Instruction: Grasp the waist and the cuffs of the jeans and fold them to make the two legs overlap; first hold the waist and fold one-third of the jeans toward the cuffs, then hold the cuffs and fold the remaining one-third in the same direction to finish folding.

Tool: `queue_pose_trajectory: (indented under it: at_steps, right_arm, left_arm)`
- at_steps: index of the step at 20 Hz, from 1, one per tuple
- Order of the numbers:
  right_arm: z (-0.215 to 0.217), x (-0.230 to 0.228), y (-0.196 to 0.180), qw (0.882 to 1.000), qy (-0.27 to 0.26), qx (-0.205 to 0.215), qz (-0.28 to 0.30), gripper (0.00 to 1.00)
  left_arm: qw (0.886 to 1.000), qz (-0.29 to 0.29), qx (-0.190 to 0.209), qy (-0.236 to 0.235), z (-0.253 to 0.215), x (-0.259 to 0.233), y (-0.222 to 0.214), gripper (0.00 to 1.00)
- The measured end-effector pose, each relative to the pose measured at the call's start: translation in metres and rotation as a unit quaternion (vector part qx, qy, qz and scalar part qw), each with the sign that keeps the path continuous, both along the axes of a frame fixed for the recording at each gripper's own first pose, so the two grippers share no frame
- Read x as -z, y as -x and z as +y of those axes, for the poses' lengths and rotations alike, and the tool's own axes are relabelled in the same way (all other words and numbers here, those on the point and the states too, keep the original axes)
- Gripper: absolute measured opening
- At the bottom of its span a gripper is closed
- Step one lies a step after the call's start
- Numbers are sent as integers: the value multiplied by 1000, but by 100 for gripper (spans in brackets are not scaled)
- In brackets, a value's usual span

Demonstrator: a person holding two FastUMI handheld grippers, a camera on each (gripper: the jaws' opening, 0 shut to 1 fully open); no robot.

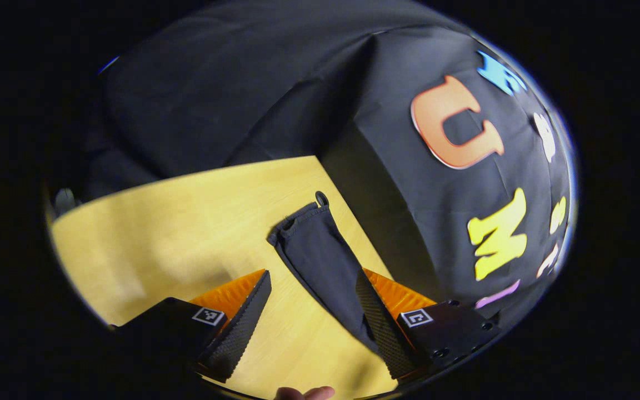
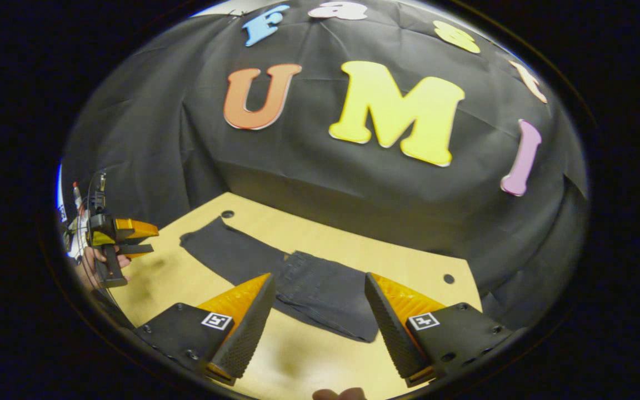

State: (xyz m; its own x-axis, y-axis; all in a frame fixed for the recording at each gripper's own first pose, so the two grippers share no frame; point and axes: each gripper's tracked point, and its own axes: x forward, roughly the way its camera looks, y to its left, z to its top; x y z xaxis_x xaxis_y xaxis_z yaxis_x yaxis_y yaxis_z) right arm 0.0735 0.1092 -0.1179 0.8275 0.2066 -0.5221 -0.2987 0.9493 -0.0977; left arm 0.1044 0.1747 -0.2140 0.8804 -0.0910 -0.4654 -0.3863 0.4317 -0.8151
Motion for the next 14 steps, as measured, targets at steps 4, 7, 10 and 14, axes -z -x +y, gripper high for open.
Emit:
queue_pose_trajectory:
  at_steps: [4,7,10,14]
  right_arm:
    - [-50,-5,16,998,6,55,7,99]
    - [-70,8,22,995,-9,97,35,99]
    - [-86,16,26,990,-24,126,52,99]
    - [-98,22,27,986,-32,145,74,99]
  left_arm:
    - [996,12,-34,78,3,22,-29,99]
    - [989,57,-73,114,12,54,-44,98]
    - [980,52,-109,159,16,59,-70,95]
    - [985,37,-97,137,19,61,-82,95]
